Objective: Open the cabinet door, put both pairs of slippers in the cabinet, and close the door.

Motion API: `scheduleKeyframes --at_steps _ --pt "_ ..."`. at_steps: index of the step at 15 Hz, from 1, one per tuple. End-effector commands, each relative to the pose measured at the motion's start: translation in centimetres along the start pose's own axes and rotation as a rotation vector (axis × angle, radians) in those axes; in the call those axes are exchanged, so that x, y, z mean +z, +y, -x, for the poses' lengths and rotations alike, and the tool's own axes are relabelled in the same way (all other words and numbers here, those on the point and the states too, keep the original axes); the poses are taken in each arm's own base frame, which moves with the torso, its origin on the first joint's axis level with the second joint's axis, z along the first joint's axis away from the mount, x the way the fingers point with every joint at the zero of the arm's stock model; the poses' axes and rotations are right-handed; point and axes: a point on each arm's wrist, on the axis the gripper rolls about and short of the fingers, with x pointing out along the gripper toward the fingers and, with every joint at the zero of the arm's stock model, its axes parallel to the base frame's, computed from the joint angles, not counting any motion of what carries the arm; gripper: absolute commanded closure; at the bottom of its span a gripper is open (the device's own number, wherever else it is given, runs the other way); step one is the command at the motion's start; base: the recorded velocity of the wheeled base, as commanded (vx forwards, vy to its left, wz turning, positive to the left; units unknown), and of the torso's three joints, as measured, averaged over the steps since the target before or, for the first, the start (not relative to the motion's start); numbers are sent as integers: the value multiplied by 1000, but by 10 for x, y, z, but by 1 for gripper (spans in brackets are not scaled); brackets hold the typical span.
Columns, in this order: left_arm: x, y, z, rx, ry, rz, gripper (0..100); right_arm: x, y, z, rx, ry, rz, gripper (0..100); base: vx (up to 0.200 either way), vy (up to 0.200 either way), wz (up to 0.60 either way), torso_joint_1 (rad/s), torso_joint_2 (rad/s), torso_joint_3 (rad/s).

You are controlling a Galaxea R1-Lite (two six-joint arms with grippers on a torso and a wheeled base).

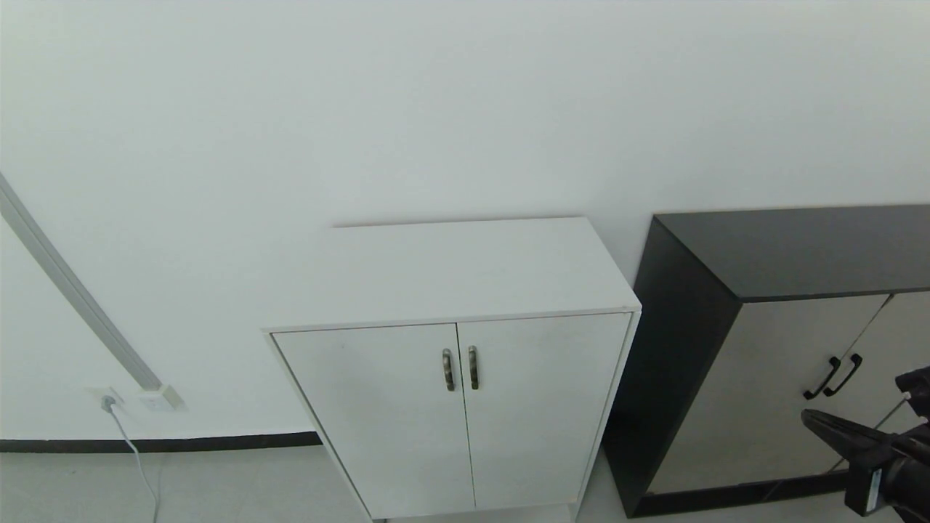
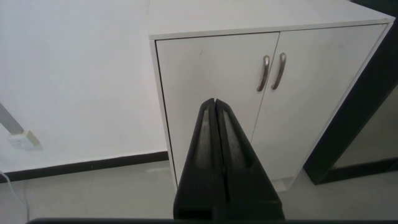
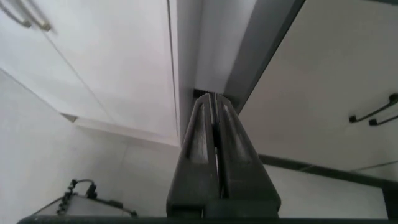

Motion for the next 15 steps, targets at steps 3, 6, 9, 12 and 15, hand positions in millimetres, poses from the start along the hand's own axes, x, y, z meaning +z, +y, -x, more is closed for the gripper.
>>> scheduleKeyframes --at_steps 3,6,9,12,15 --pt "0 0 0 0 2 0 100 -5 6 38 3 -3 31 100 0 0 0 0 0 0" --pt "0 0 0 0 2 0 100 -16 11 57 35 37 31 100 0 0 0 0 0 0" --pt "0 0 0 0 2 0 100 -29 15 75 55 86 24 100 0 0 0 0 0 0" --pt "0 0 0 0 2 0 100 -41 19 87 99 127 13 100 0 0 0 0 0 0" --pt "0 0 0 0 2 0 100 -55 24 101 116 161 5 100 0 0 0 0 0 0"
